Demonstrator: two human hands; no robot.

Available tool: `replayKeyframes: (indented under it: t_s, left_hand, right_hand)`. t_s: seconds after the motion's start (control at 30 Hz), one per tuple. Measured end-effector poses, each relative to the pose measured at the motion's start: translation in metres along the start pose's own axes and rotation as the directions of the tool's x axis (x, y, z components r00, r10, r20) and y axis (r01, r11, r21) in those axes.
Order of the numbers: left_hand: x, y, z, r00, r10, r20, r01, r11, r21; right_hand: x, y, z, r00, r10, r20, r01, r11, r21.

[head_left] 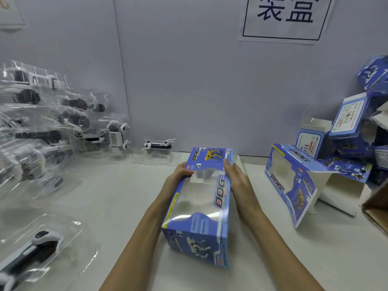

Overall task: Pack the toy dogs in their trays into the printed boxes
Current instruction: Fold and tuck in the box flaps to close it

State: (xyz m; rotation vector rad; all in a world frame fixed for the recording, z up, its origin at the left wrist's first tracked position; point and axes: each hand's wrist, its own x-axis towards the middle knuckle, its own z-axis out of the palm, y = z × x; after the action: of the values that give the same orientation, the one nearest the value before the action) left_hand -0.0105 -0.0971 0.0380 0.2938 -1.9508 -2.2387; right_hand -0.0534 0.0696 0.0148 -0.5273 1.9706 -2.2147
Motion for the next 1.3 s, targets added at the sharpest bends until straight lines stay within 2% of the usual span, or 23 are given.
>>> replayKeyframes:
  t_s: [0.1, 0.2, 0.37, 0.53, 0.63, 0.73, 0.83, 0.93, 1.07, 1.17, 1.3]
  left_hand:
    - [0.018, -0.008, 0.004, 0.999, 0.015, -0.032, -0.014, 0.999, 0.043]
    - [0.023, -0.014, 0.007, 0.985, 0.011, -0.175, 0.004, 0.996, 0.086]
    - [0.026, -0.021, 0.000, 0.989, 0.046, -0.143, -0.036, 0.997, 0.074]
    - [0.014, -0.034, -0.006, 0.981, 0.023, -0.191, -0.039, 0.996, -0.079]
    - [0.021, -0.029, -0.002, 0.981, 0.009, -0.195, -0.019, 0.998, -0.053]
    - [0.027, -0.022, 0.001, 0.992, -0.001, -0.126, -0.001, 1.000, -0.018]
    - [0.013, -0.032, -0.003, 0.989, 0.016, -0.144, -0.034, 0.992, -0.125]
    - [0.011, -0.033, -0.004, 0.995, 0.015, -0.094, -0.031, 0.985, -0.168]
    - [0.023, -0.025, 0.001, 0.995, -0.097, 0.023, 0.098, 0.994, -0.044]
    - [0.028, -0.033, -0.004, 0.989, -0.134, -0.054, 0.130, 0.988, -0.083]
    - [0.026, -0.041, -0.006, 0.989, -0.121, -0.084, 0.115, 0.991, -0.070]
  right_hand:
    - [-0.002, 0.001, 0.003, 0.999, -0.033, -0.036, 0.035, 0.996, 0.078]
    - [-0.004, 0.003, 0.008, 0.998, 0.014, -0.058, -0.003, 0.983, 0.182]
    - [-0.002, 0.006, 0.005, 0.993, -0.008, -0.117, 0.018, 0.996, 0.085]
    - [0.003, 0.014, 0.002, 0.977, 0.022, -0.214, -0.005, 0.997, 0.079]
    - [0.006, 0.018, 0.002, 0.971, 0.030, -0.236, -0.012, 0.997, 0.077]
    - [0.007, 0.019, 0.001, 0.975, 0.046, -0.217, -0.023, 0.994, 0.108]
    - [0.007, 0.020, 0.001, 0.978, 0.063, -0.200, -0.043, 0.994, 0.105]
    - [0.010, 0.020, 0.001, 0.981, 0.079, -0.175, -0.066, 0.995, 0.077]
    - [0.014, 0.018, -0.004, 0.985, 0.174, 0.002, -0.173, 0.978, 0.115]
    - [0.014, 0.019, -0.012, 0.969, 0.215, 0.121, -0.217, 0.976, 0.004]
    - [0.017, 0.026, -0.018, 0.974, 0.217, 0.067, -0.213, 0.975, -0.070]
